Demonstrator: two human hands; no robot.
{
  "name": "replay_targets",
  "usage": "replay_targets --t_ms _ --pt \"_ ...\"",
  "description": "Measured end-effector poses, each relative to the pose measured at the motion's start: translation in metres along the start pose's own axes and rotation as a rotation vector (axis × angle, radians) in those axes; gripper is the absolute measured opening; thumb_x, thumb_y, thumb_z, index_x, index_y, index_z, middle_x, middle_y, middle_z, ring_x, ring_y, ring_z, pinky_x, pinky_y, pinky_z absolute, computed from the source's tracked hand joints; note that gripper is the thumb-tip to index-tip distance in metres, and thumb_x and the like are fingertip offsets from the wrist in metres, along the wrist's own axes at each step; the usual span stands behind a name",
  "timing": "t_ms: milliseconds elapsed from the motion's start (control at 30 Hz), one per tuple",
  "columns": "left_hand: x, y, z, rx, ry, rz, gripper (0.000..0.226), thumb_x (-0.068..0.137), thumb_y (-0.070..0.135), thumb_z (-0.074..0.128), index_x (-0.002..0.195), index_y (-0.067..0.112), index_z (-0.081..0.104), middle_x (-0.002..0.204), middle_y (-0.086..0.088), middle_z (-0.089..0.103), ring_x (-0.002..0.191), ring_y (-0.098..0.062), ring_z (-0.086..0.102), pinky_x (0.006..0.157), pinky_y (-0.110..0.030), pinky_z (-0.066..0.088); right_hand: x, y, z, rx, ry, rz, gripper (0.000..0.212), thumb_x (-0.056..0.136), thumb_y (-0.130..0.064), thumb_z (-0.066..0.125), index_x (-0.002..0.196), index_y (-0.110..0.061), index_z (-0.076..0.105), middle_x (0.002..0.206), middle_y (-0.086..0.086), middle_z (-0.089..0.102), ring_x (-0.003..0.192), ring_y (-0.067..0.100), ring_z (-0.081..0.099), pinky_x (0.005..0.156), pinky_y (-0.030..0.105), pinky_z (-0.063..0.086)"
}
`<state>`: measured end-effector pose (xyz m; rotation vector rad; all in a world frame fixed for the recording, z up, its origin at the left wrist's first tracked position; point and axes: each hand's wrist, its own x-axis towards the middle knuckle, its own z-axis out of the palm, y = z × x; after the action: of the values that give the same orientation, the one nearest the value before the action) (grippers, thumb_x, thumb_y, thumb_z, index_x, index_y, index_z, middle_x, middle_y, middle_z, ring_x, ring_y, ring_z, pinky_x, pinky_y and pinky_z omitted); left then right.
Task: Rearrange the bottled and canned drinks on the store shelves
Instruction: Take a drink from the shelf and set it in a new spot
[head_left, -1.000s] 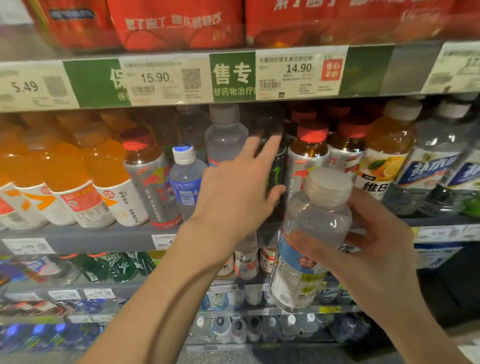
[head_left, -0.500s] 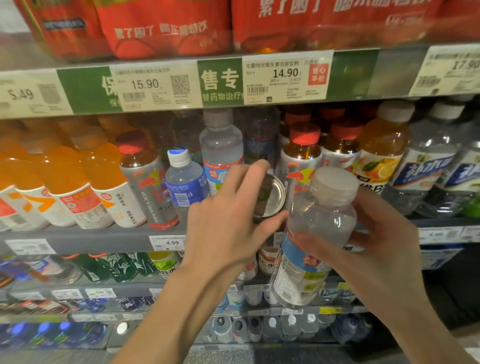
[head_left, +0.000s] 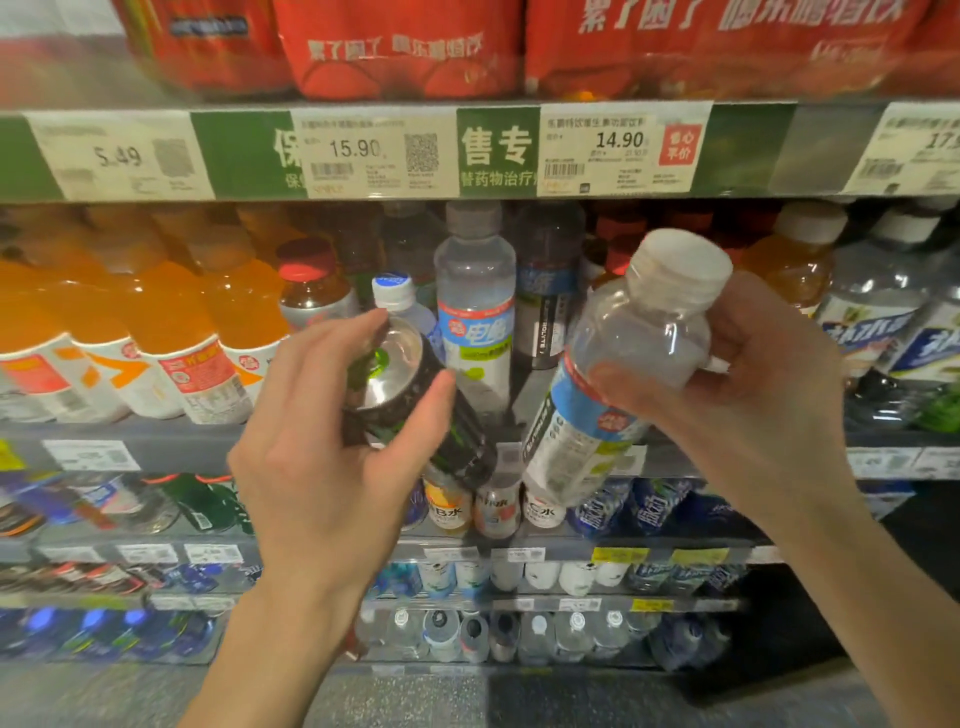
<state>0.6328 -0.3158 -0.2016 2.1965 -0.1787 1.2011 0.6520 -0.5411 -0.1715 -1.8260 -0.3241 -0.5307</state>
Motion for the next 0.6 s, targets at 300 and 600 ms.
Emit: replay_targets --t_ms 300,600 --pt "-0.008 -0.022 -0.015 -0.01 -0.037 -0.08 0.045 0.083 0.034 0.077 0.116 0.005 0.069 0.112 -0.003 0.067 0.103 0.002 0.053 0.094 -0.002 0.035 0.026 -0.005 0.024 -0.367 0.026 -0.178 0.062 0.072 -0.041 0.086 0.124 -0.024 0.058 0.104 -0.025 0.056 0.096 -0.01 0.056 0.076 -0.002 0.04" --pt "-0.012 -0.026 -0.012 -0.071 -0.129 -0.044 0.045 0.084 0.041 0.076 0.118 0.012 0.07 0.116 0.001 0.067 0.1 -0.002 0.06 0.084 -0.012 0.046 0.034 0.011 0.039 -0.33 0.034 -0.129 0.066 0.073 -0.035 0.089 0.128 -0.025 0.054 0.122 0.002 0.062 0.11 0.017 0.062 0.088 0.044 0.057"
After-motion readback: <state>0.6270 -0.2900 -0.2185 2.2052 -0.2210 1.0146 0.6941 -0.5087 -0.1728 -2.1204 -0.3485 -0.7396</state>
